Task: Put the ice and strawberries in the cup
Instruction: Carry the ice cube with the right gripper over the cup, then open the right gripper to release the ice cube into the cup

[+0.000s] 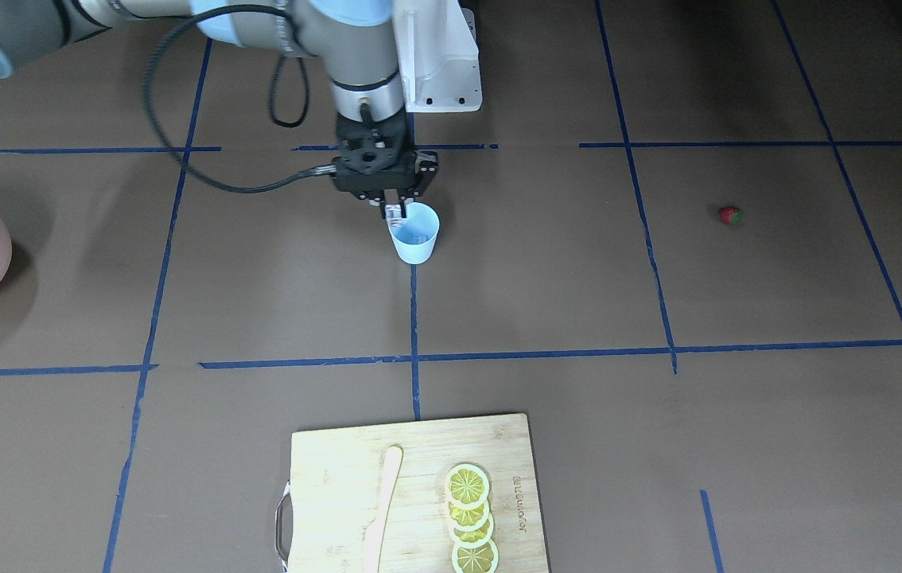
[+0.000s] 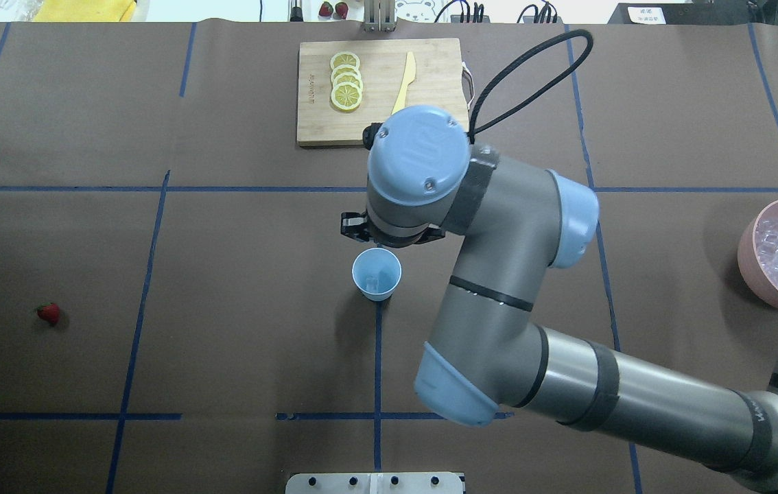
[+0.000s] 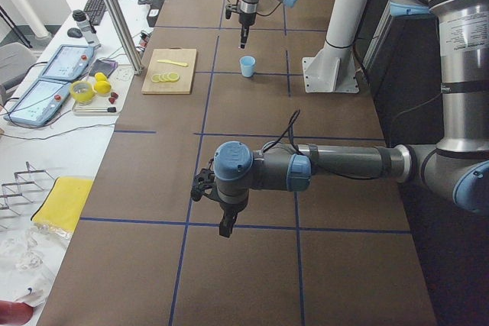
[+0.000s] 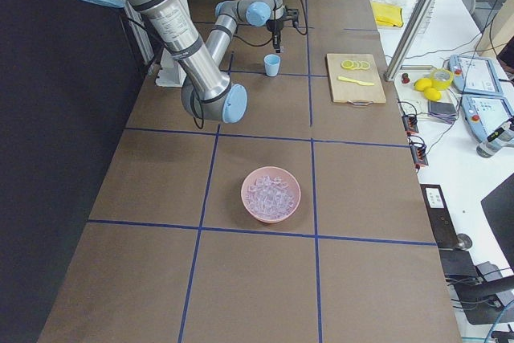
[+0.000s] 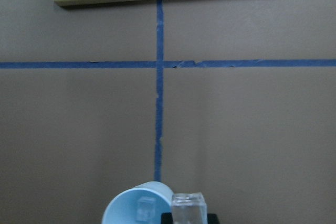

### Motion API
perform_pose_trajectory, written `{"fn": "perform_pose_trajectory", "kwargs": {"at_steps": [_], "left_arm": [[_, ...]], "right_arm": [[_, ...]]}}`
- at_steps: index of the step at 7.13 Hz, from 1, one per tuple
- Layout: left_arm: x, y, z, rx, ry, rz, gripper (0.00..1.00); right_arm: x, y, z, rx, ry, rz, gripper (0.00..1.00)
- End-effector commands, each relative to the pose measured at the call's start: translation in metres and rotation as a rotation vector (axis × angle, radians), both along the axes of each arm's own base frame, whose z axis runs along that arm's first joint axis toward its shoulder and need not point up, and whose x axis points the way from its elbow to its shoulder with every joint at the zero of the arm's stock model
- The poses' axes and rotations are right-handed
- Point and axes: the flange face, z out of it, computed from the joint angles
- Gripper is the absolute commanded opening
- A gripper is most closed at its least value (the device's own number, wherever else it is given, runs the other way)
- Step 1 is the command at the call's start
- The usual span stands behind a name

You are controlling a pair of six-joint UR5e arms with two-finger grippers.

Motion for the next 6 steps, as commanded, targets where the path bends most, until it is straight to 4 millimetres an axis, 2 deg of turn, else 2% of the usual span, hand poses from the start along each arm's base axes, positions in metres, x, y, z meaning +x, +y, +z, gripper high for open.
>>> {"fn": "perform_pose_trajectory", "kwargs": {"at_steps": [1,2,3,4,5,6], "left_arm": [[0.0001,0.0,-0.0003,0.0,0.001,0.0,1.0],[0.0,0.0,-0.0002,0.0,0.0,0.0,1.0],[0.0001,0.0,-0.0003,0.0,0.001,0.0,1.0],[0.0001,0.0001,0.0004,-0.001,0.002,0.0,1.0],[0.0001,0.0,-0.0003,0.0,0.002,0.0,1.0],[0.0001,0.0,-0.0003,0.0,0.002,0.0,1.0]], "right_arm": [[-0.0346,0.0217,0.0085,0.016,0.052,0.008,0.04],[-0.0409,0.0257,0.0131,0.013,0.062,0.0,0.04],[-0.0419,0.0266,0.0114,0.014,0.059,-0.004,0.14],[-0.0419,0.0265,0.0122,0.015,0.059,-0.003,0.7],[-0.0408,0.0266,0.0092,0.02,0.056,-0.001,0.97],[-0.0414,0.0264,0.0116,0.023,0.06,-0.006,0.98]]}}
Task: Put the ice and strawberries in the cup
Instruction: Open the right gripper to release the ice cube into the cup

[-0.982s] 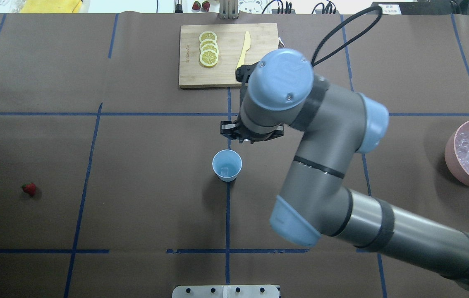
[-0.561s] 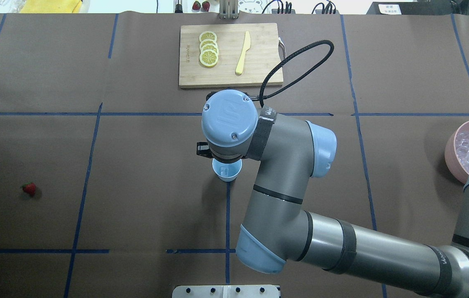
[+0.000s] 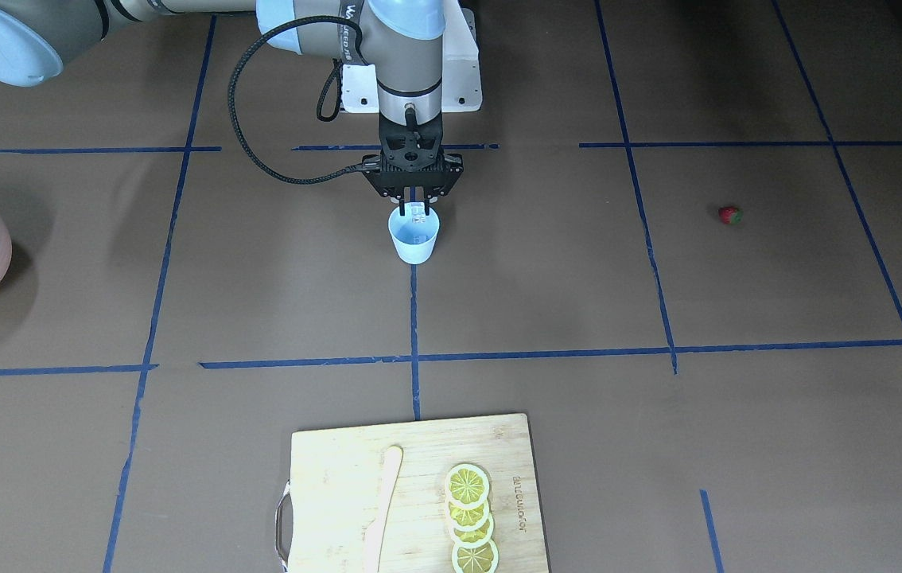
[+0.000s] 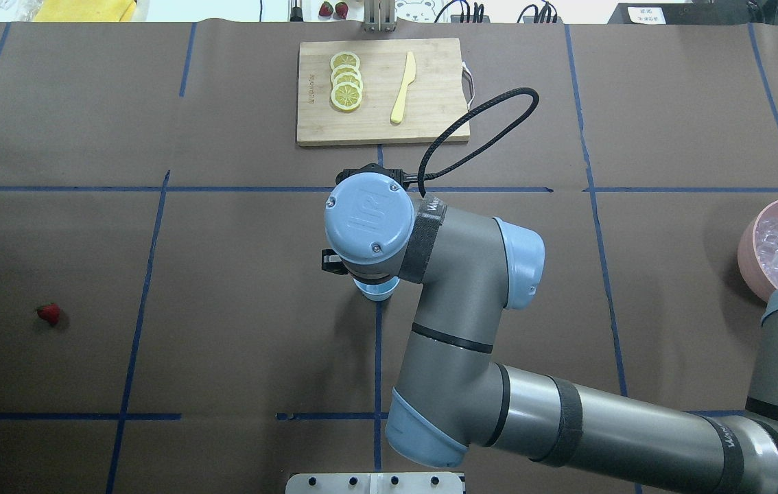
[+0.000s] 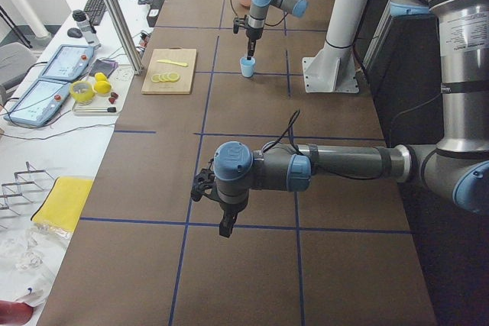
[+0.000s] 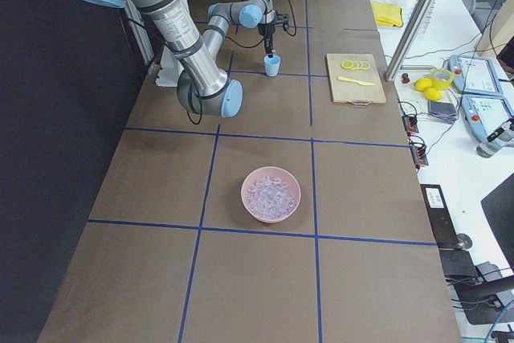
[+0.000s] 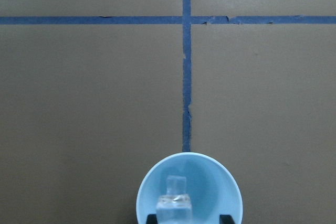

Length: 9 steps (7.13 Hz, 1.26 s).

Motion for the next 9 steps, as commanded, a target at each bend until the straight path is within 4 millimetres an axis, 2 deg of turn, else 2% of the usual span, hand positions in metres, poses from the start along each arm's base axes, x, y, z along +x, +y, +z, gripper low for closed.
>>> {"fn": "perform_pose_trajectory", "kwargs": {"at_steps": [1,3,4,7,8,9], "left_arm": [[0.0,0.0,0.0,0.002,0.0,0.0,1.0],[0.0,0.0,-0.001,0.003,0.0,0.0,1.0],[0.0,0.0,-0.001,0.003,0.0,0.0,1.0],[0.0,-0.001,-0.003,0.007,0.0,0.0,1.0],[0.0,-0.001,-0.002,0.005,0.0,0.0,1.0],[0.0,-0.001,-0.002,0.005,0.0,0.0,1.0]], "right_arm": [[0.001,0.001,-0.002,0.007,-0.004,-0.003,0.98],[0.006,-0.004,-0.005,0.008,-0.01,0.002,0.98],[0.022,-0.019,-0.007,0.006,-0.02,0.022,0.98],[0.042,-0.041,0.001,-0.023,-0.027,0.026,0.98],[0.063,-0.056,0.013,-0.014,-0.024,0.005,0.98],[0.098,-0.063,0.036,0.023,-0.018,-0.035,0.98]]}}
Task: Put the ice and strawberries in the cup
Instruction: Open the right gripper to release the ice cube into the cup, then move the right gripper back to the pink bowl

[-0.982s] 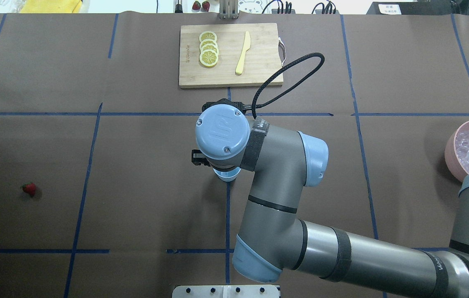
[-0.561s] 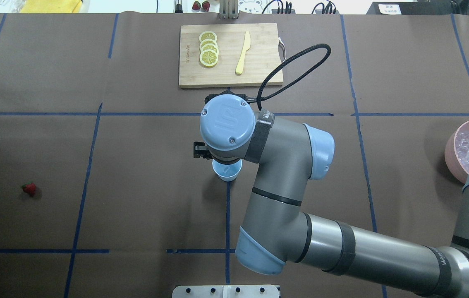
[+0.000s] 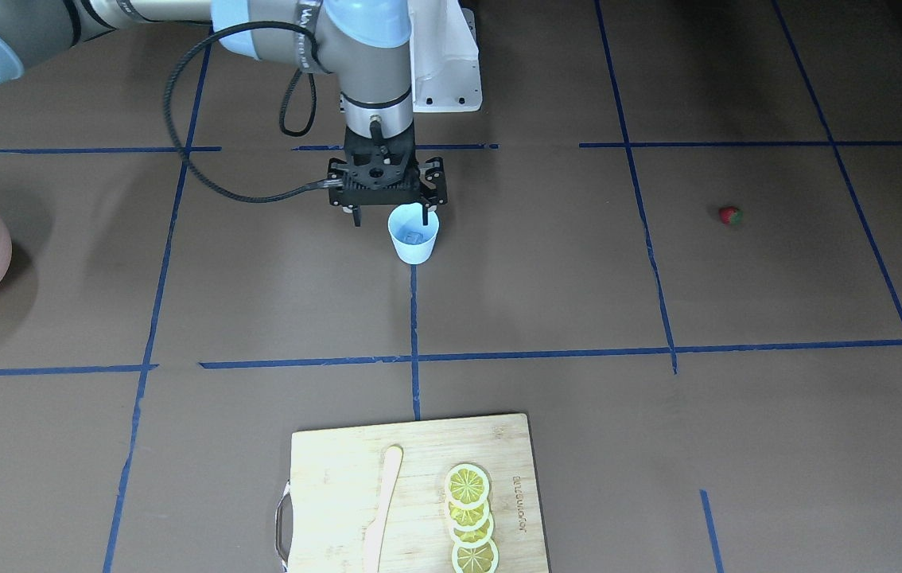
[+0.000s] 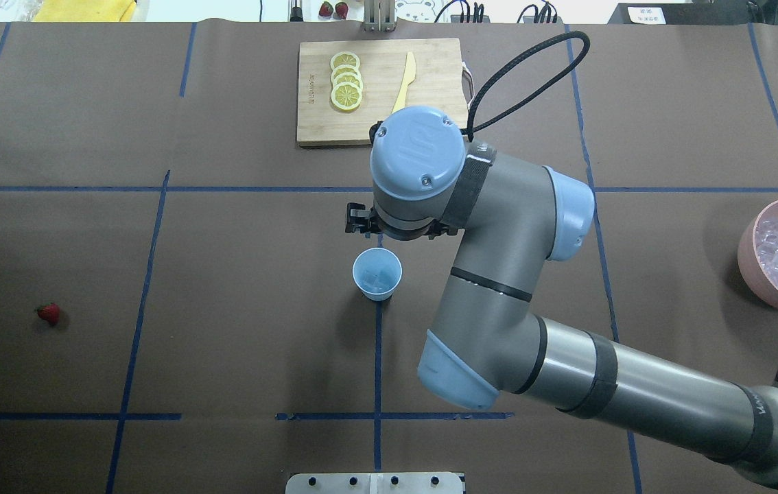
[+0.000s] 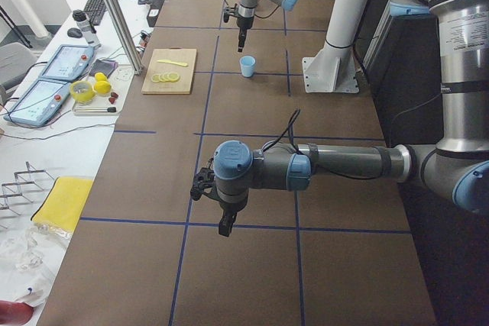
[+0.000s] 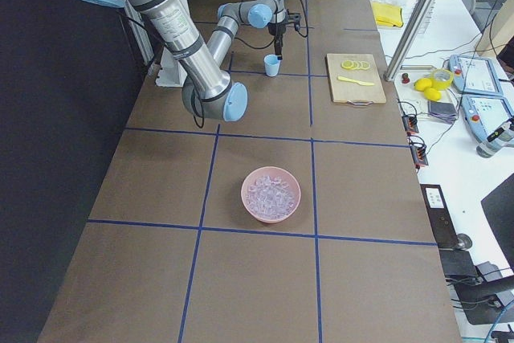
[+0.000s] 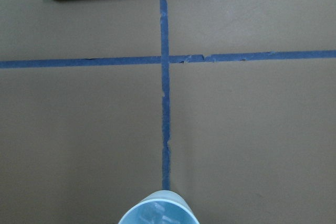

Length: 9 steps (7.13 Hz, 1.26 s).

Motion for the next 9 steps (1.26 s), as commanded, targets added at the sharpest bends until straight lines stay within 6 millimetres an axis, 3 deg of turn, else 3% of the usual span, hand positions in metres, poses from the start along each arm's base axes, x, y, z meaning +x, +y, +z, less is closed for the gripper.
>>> {"fn": "perform_pose_trajectory", "kwargs": {"at_steps": [1,4,6,7,8,9], "left_arm": [[0.0,0.0,0.0,0.0,0.0,0.0,1.0],[0.0,-0.001,-0.001,0.003,0.0,0.0,1.0],[0.0,-0.002,-0.002,0.004,0.0,0.0,1.0],[0.0,-0.002,-0.002,0.004,0.0,0.0,1.0],[0.0,-0.002,-0.002,0.004,0.0,0.0,1.0],[0.0,-0.002,-0.002,0.004,0.0,0.0,1.0]], "right_arm": [[0.087,-0.023,0.045,0.062,-0.003,-0.08,0.98],[0.23,-0.039,0.148,0.131,0.062,-0.193,0.97],[0.347,-0.045,0.236,0.152,0.087,-0.307,0.97],[0.399,-0.036,0.279,0.161,0.089,-0.34,0.97],[0.434,-0.02,0.316,0.165,0.071,-0.346,0.97],[0.452,0.006,0.352,0.166,0.064,-0.335,0.97]]}}
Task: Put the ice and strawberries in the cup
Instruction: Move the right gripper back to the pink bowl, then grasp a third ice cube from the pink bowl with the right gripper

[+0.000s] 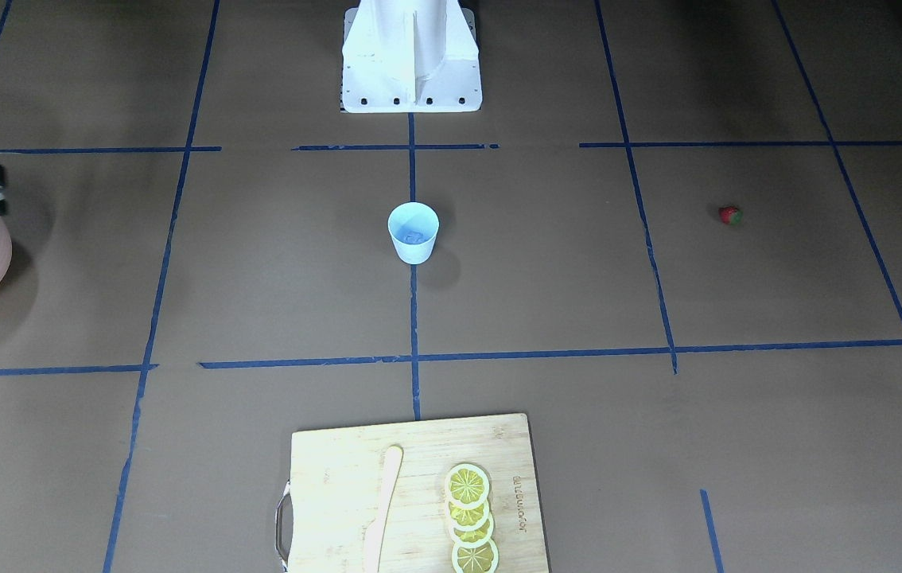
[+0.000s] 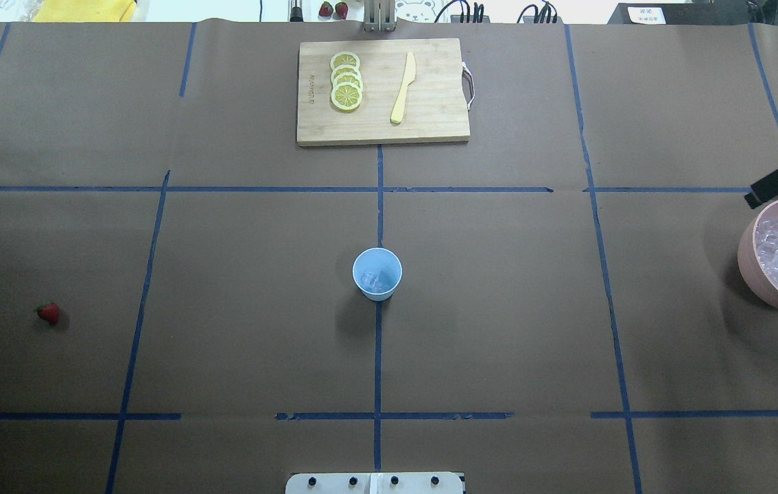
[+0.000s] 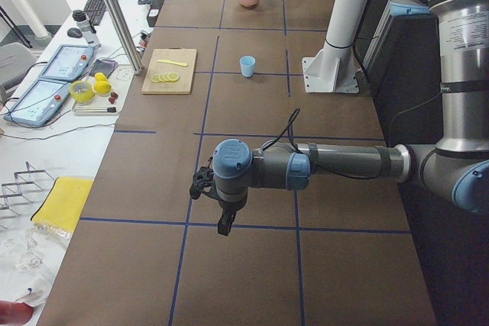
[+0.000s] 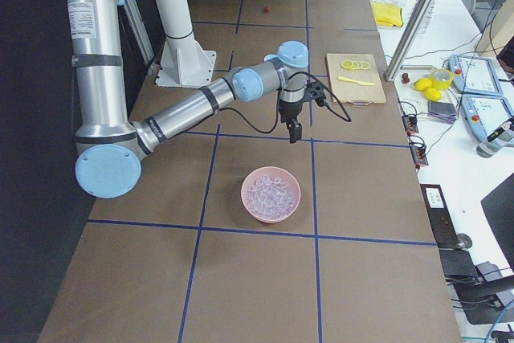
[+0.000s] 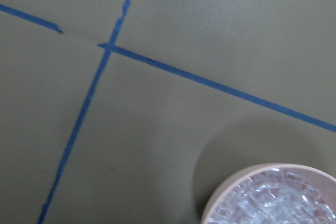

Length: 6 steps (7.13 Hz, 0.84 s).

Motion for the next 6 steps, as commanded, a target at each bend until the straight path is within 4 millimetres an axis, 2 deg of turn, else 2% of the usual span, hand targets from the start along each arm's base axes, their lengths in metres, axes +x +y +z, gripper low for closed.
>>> {"fn": "perform_pose_trajectory", "kwargs": {"at_steps": [1,2,3,5,6], "left_arm": [[0.0,0.0,0.0,0.0,0.0,0.0,1.0],[0.0,0.0,0.0,0.0,0.0,0.0,1.0],[0.0,0.001,-0.001,0.002,0.005,0.0,1.0],[0.002,0.002,-0.003,0.002,0.023,0.001,1.0],[0.002,0.002,-0.003,0.002,0.024,0.001,1.0]], "right_arm": [[0.039,0.04,0.087,0.016,-0.021,0.012,0.97],[0.036,0.034,0.12,-0.001,-0.035,0.062,0.96],[0.035,0.031,0.14,-0.014,-0.07,0.149,0.95],[0.024,0.039,0.165,-0.038,-0.092,0.212,0.92],[0.02,0.044,0.169,-0.051,-0.082,0.211,0.92]]}}
